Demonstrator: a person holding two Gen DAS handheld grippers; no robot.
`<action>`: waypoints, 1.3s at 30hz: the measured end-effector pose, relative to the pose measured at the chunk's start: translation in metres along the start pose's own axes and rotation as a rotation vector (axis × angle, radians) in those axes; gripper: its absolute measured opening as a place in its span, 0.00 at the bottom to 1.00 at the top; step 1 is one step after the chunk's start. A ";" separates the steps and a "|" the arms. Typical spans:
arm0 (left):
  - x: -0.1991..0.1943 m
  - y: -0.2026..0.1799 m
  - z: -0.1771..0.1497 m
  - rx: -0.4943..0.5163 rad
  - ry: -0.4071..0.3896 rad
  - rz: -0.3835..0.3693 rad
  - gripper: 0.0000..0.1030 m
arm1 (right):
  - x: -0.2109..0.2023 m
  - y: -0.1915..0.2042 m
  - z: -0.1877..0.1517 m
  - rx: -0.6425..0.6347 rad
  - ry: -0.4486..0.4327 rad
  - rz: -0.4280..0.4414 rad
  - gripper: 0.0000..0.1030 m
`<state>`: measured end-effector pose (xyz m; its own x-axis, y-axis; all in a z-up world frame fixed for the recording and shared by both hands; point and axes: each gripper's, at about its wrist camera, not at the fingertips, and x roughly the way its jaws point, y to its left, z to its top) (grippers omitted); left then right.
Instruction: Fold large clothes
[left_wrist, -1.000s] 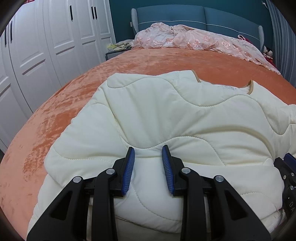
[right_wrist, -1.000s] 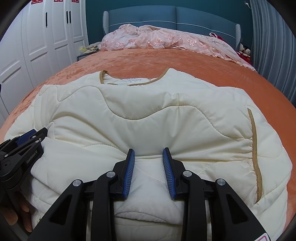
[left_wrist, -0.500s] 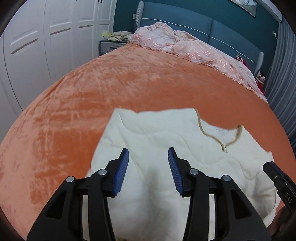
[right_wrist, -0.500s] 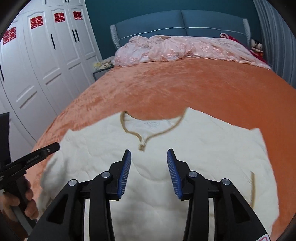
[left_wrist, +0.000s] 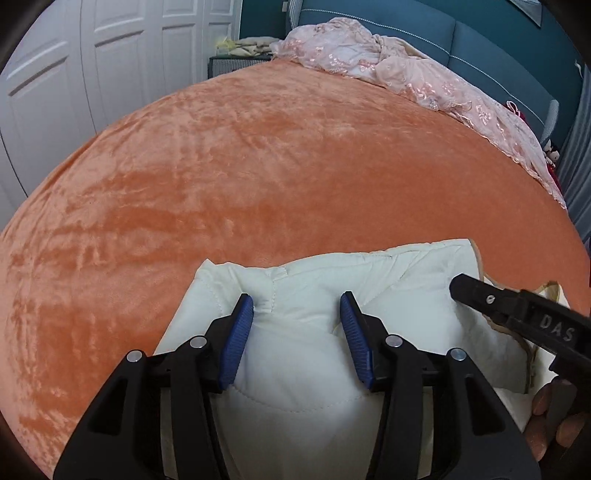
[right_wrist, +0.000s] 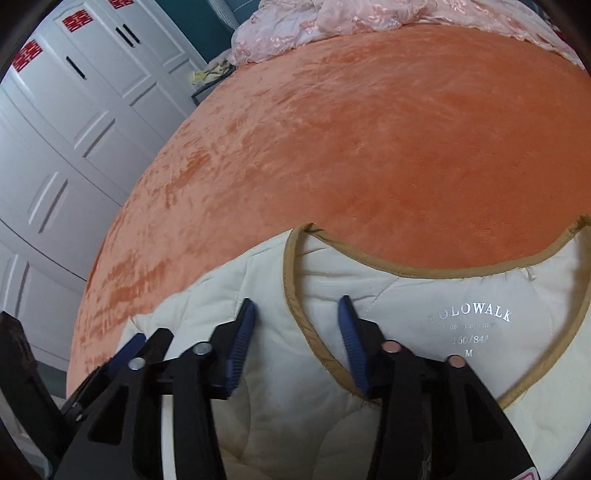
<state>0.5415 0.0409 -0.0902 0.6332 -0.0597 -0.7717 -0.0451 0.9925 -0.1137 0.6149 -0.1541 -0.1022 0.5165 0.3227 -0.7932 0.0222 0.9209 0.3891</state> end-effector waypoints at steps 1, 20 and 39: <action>-0.001 -0.001 -0.002 0.006 -0.015 0.006 0.46 | 0.000 0.001 -0.005 -0.012 -0.013 0.020 0.05; 0.003 -0.013 -0.004 0.057 -0.044 0.077 0.51 | -0.049 -0.034 -0.020 0.151 -0.266 -0.100 0.09; -0.035 -0.253 -0.026 0.339 0.159 -0.311 0.58 | -0.148 -0.206 -0.048 0.266 -0.183 -0.129 0.06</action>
<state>0.5107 -0.2109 -0.0506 0.4493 -0.3484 -0.8227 0.3986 0.9023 -0.1645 0.4925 -0.3809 -0.0876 0.6393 0.1404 -0.7561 0.3070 0.8549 0.4183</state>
